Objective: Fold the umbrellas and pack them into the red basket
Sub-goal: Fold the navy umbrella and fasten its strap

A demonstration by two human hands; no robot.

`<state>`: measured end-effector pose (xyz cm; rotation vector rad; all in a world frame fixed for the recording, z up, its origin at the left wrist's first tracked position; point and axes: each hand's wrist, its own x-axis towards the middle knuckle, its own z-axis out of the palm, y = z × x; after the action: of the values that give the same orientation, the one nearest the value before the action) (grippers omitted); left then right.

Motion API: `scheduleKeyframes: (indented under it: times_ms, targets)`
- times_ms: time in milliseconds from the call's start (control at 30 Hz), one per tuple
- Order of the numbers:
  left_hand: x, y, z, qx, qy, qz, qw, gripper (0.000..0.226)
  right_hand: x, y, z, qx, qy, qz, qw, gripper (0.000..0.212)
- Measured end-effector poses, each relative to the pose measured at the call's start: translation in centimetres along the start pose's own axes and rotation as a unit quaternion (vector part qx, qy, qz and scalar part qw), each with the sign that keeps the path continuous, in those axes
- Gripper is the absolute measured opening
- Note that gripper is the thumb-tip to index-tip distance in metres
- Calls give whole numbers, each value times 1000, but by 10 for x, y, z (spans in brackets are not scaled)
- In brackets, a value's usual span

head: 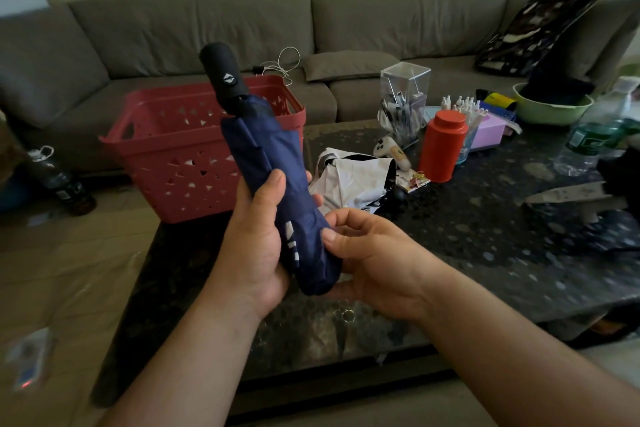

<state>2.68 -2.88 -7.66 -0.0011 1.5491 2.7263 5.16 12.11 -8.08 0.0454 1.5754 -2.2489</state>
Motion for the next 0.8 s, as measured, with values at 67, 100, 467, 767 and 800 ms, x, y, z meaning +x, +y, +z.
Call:
scheduleKeyframes:
  times_ms: [67,100,467,767,800]
  targets:
    - [-2,-2,2,22,-11,6,1000,53,3,-4,-6,-59,37,-34,997,13]
    - [-4,-4,3,46,-13,15,999,47,5,-7,-10,-90,62,-57,992,15]
    - [-22,-26,5,255,-86,-60,961,53,12,-24,-14,-101,8,-153,983,35]
    - [-28,-21,11,205,-160,-116,959,52,32,-24,-22,147,205,-149,956,12]
    - [-27,-21,11,216,-165,-113,956,51,33,-26,-24,164,219,-145,951,15]
